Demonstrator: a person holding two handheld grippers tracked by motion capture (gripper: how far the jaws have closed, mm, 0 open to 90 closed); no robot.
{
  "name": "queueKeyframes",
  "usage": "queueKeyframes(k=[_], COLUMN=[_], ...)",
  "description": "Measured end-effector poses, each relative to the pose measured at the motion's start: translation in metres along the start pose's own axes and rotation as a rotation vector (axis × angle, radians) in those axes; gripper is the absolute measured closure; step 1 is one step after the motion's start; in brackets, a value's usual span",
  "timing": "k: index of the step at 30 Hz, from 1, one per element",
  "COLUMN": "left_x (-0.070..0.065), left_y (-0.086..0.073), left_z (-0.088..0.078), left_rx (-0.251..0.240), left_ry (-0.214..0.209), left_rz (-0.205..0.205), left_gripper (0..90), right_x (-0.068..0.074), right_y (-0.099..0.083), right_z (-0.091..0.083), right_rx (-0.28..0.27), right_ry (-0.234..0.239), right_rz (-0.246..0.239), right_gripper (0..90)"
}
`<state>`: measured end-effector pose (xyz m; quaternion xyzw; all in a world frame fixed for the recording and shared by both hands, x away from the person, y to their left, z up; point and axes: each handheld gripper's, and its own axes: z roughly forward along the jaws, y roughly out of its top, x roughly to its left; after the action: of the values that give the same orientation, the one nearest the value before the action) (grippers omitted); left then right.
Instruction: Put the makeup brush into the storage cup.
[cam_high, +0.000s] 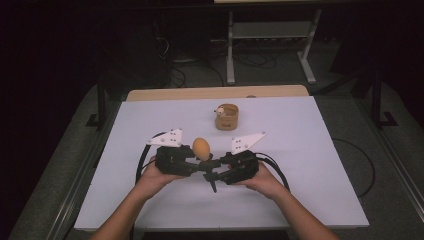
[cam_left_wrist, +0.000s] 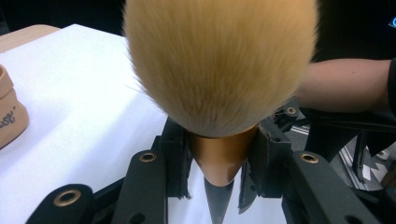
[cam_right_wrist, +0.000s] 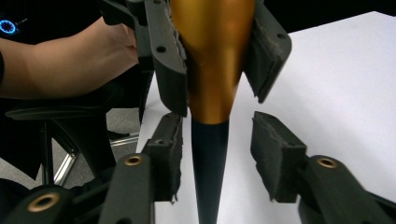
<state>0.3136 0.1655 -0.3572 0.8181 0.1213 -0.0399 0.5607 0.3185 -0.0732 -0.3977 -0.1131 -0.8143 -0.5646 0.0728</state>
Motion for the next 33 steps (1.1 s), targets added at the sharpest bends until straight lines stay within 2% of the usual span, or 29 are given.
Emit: queueKeyframes(k=[8,14,27,30,33], left_x=[-0.0003,0.0000,-0.0006,0.0001,0.0010], left_y=[-0.0002,-0.0004,-0.0009,-0.0015,-0.0023], left_z=[0.0001,0.0002,0.0004,-0.0007,-0.0030], left_rx=[0.004,0.009,-0.008,-0.008,-0.020], left_ry=[0.003,0.005,0.022,0.030,0.033], left_rz=[0.004,0.006,0.023,0.021,0.005], left_gripper=[62.4,62.4,60.9,54.0,50.9], right_x=[0.0009,0.0004,0.0031,0.0024,0.0016], right_y=[-0.0004,-0.0007,-0.0004,-0.0002,-0.0001], right_z=[0.0025,0.0039,0.0049,0.0034,0.0013], right_rx=[-0.008,-0.015,-0.027,-0.026,-0.026], right_ry=[0.018,0.024,0.018,0.003,-0.010], right_rz=[0.014,-0.001,0.003,-0.005,-0.006], right_gripper=[66.6,71.8,73.3,73.4,73.4])
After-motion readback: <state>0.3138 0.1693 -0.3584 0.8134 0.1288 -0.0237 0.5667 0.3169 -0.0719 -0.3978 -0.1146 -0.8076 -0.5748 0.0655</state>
